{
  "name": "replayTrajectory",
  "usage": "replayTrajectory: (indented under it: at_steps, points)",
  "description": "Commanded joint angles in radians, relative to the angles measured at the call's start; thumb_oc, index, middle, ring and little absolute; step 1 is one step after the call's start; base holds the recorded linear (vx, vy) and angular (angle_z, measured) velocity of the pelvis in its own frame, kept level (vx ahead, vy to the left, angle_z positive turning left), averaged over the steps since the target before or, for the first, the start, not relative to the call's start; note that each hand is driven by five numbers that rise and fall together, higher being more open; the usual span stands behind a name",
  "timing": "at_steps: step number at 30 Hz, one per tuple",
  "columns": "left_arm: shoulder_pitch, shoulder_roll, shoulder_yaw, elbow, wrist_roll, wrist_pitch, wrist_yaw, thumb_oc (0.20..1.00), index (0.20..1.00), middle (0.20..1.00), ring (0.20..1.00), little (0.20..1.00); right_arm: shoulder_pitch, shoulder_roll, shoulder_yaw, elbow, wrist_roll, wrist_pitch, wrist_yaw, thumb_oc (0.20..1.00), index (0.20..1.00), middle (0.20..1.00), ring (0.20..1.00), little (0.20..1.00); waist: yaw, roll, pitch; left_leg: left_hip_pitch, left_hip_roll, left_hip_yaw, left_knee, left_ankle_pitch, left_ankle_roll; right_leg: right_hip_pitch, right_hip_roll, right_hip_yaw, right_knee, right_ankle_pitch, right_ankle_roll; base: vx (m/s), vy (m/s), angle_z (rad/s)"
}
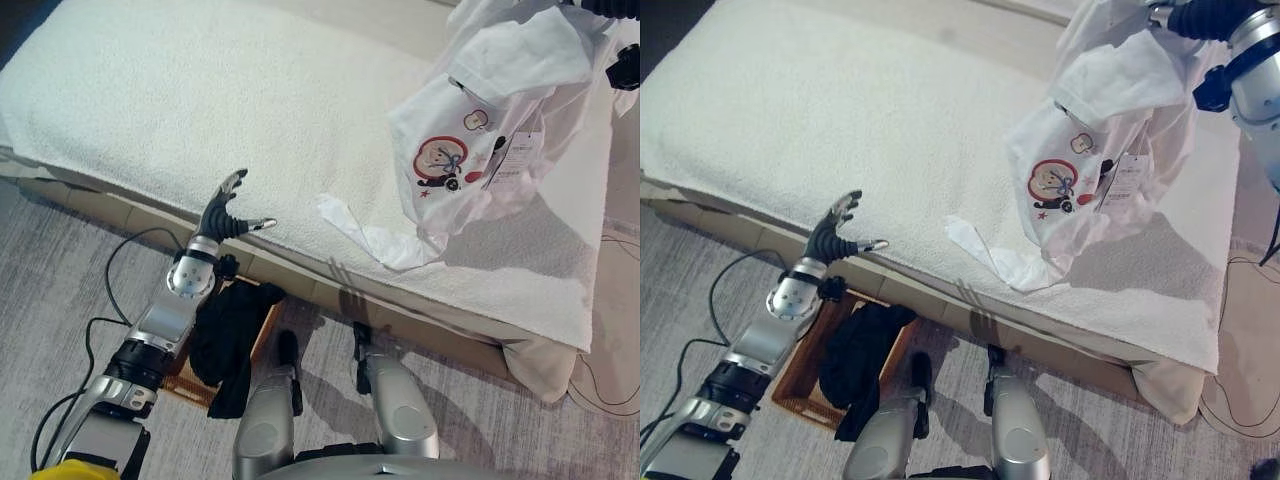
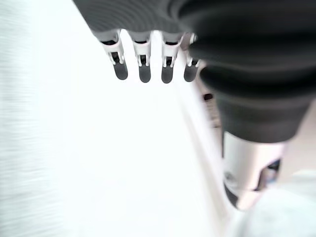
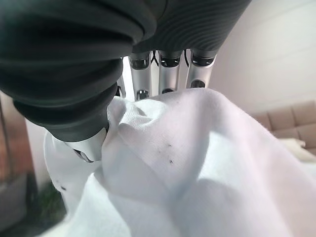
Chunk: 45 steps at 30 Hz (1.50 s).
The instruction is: Pick up clothes into the bucket
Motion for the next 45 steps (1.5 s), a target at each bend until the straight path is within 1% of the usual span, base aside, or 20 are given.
replayTrajectory:
  at_steps: [1,5,6,7,10,11,13,15,18,22,23,27,31,32,38,42,45]
  points:
    - [0.071,-0.005,-0.015,-0.063,-0.056,-0.051,-0.015,1.000,1.000,1.000,1.000,1.000,0.015,0.010,-0.060,-0.028,0.079,-0.037,-0.012,0.200,0.200,0.200,0.200,0.200,0.003,-0.029,-0.177,-0.022,0.020,-0.021,0.059,-0.056,-0.051,0.054,-0.029,0.002,0.080,-0.120,0.075,0.06,-0.014,-0.06]
    - [0.039,-0.027,-0.035,-0.066,-0.075,-0.051,-0.020,1.000,1.000,1.000,1.000,1.000,0.056,0.028,-0.084,-0.057,0.130,-0.042,0.014,0.200,0.200,0.200,0.200,0.200,-0.001,-0.032,-0.194,-0.002,0.023,-0.019,0.055,-0.062,-0.051,0.075,-0.028,0.002,0.081,-0.128,0.072,0.07,-0.025,-0.09]
    - [0.002,-0.049,-0.058,-0.070,-0.088,-0.047,-0.021,1.000,1.000,1.000,1.000,1.000,0.106,0.048,-0.108,-0.086,0.185,-0.044,0.041,0.200,0.200,0.200,0.200,0.200,-0.007,-0.032,-0.213,0.017,0.025,-0.021,0.049,-0.066,-0.051,0.093,-0.026,0.002,0.082,-0.136,0.070,0.09,-0.024,-0.03]
    - [-0.026,-0.062,-0.072,-0.071,-0.088,-0.044,-0.020,1.000,1.000,1.000,1.000,1.000,0.121,0.057,-0.107,-0.112,0.213,-0.047,0.057,0.200,0.200,0.200,0.200,0.200,-0.012,-0.031,-0.222,0.024,0.026,-0.020,0.047,-0.067,-0.051,0.101,-0.027,0.002,0.082,-0.139,0.069,0.11,-0.028,-0.01]
    - [-0.102,-0.103,-0.126,-0.049,-0.082,-0.036,-0.021,1.000,1.000,1.000,1.000,1.000,0.163,0.079,-0.109,-0.190,0.286,-0.046,0.104,0.200,0.200,0.200,0.200,0.200,-0.022,-0.031,-0.244,0.047,0.028,-0.016,0.035,-0.070,-0.052,0.125,-0.026,-0.001,0.073,-0.144,0.069,0.06,-0.016,0.03]
    - [-0.102,-0.103,-0.126,-0.049,-0.082,-0.036,-0.021,1.000,1.000,1.000,1.000,1.000,0.163,0.079,-0.109,-0.190,0.286,-0.046,0.104,0.200,0.200,0.200,0.200,0.200,-0.022,-0.031,-0.244,0.047,0.028,-0.016,0.035,-0.070,-0.052,0.125,-0.026,-0.001,0.073,-0.144,0.069,0.06,-0.020,0.00]
    - [-0.190,-0.144,-0.192,-0.019,-0.086,-0.028,-0.028,1.000,1.000,1.000,1.000,1.000,0.186,0.117,-0.092,-0.270,0.354,-0.049,0.147,0.200,0.200,0.200,0.200,0.200,-0.033,-0.031,-0.268,0.066,0.032,-0.008,0.023,-0.070,-0.053,0.147,-0.026,-0.002,0.055,-0.143,0.070,0.08,-0.022,-0.02]
    - [-0.242,-0.176,-0.229,0.016,-0.101,-0.024,-0.030,1.000,1.000,1.000,1.000,1.000,0.188,0.139,-0.076,-0.306,0.369,-0.043,0.162,0.200,0.200,0.200,0.200,0.200,-0.038,-0.031,-0.280,0.080,0.033,-0.007,0.012,-0.070,-0.053,0.159,-0.025,-0.002,0.045,-0.143,0.071,0.06,-0.014,-0.01]
    - [-0.305,-0.224,-0.286,0.062,-0.161,-0.018,-0.036,1.000,1.000,1.000,1.000,1.000,0.169,0.171,-0.034,-0.343,0.378,-0.042,0.181,0.200,0.200,0.200,0.200,0.200,-0.046,-0.028,-0.296,0.095,0.035,-0.004,0.003,-0.069,-0.053,0.175,-0.025,-0.002,0.034,-0.141,0.072,0.04,-0.005,-0.02]
    - [-0.380,-0.277,-0.350,0.121,-0.210,-0.009,-0.037,1.000,1.000,1.000,1.000,1.000,0.131,0.210,0.018,-0.330,0.345,-0.031,0.175,0.200,0.200,0.200,0.200,0.200,-0.053,-0.026,-0.310,0.109,0.036,-0.001,-0.006,-0.068,-0.052,0.193,-0.024,-0.004,0.027,-0.141,0.072,0.01,-0.003,-0.02]
    - [-0.381,-0.278,-0.349,0.122,-0.211,-0.010,-0.037,1.000,1.000,1.000,1.000,1.000,0.128,0.210,0.020,-0.328,0.345,-0.032,0.175,0.200,0.200,0.200,0.200,0.200,-0.053,-0.025,-0.309,0.110,0.036,-0.001,-0.006,-0.068,-0.052,0.193,-0.024,-0.004,0.027,-0.141,0.072,0.00,0.000,0.00]
    - [-0.419,-0.292,-0.394,0.147,-0.208,-0.006,-0.035,1.000,1.000,1.000,1.000,1.000,0.043,0.263,0.091,-0.191,0.266,-0.010,0.146,0.200,0.200,0.200,0.200,0.200,-0.048,-0.026,-0.317,0.119,0.037,-0.003,-0.013,-0.067,-0.052,0.204,-0.025,-0.011,0.017,-0.138,0.072,0.00,0.000,0.00]
    - [-0.407,-0.294,-0.415,0.143,-0.198,0.000,-0.041,1.000,1.000,1.000,1.000,1.000,-0.008,0.310,0.117,-0.044,0.199,0.011,0.117,0.200,0.200,0.200,0.200,0.200,-0.033,-0.033,-0.318,0.117,0.035,-0.011,-0.016,-0.063,-0.052,0.214,-0.025,-0.019,0.007,-0.135,0.071,-0.01,-0.002,0.02]
    - [-0.402,-0.299,-0.422,0.145,-0.192,0.003,-0.042,1.000,1.000,1.000,1.000,1.000,-0.017,0.325,0.115,0.007,0.190,0.019,0.108,0.200,0.200,0.200,0.200,0.200,-0.027,-0.035,-0.317,0.115,0.035,-0.016,-0.015,-0.062,-0.052,0.216,-0.025,-0.022,0.006,-0.135,0.070,-0.02,-0.005,0.04]
    - [-0.393,-0.310,-0.424,0.167,-0.149,0.013,-0.035,1.000,1.000,1.000,1.000,1.000,-0.022,0.378,0.087,0.104,0.158,0.033,0.079,0.200,0.200,0.200,0.200,0.200,-0.016,-0.040,-0.312,0.112,0.031,-0.032,-0.017,-0.059,-0.050,0.220,-0.028,-0.034,0.008,-0.137,0.069,-0.01,0.000,0.08]
    - [-0.375,-0.310,-0.419,0.167,-0.145,0.016,-0.026,1.000,1.000,1.000,1.000,1.000,-0.041,0.406,0.071,0.177,0.105,0.044,0.040,0.200,0.200,0.200,0.200,0.200,-0.008,-0.040,-0.306,0.108,0.028,-0.038,-0.010,-0.062,-0.047,0.219,-0.031,-0.037,0.012,-0.138,0.069,-0.01,0.007,0.06]
    - [-0.350,-0.308,-0.414,0.152,-0.151,0.017,-0.021,1.000,1.000,1.000,1.000,1.000,-0.058,0.431,0.037,0.241,0.074,0.050,-0.010,0.200,0.200,0.200,0.200,0.200,-0.003,-0.037,-0.301,0.105,0.025,-0.042,-0.008,-0.063,-0.045,0.217,-0.031,-0.039,0.012,-0.138,0.068,0.00,0.004,0.02]
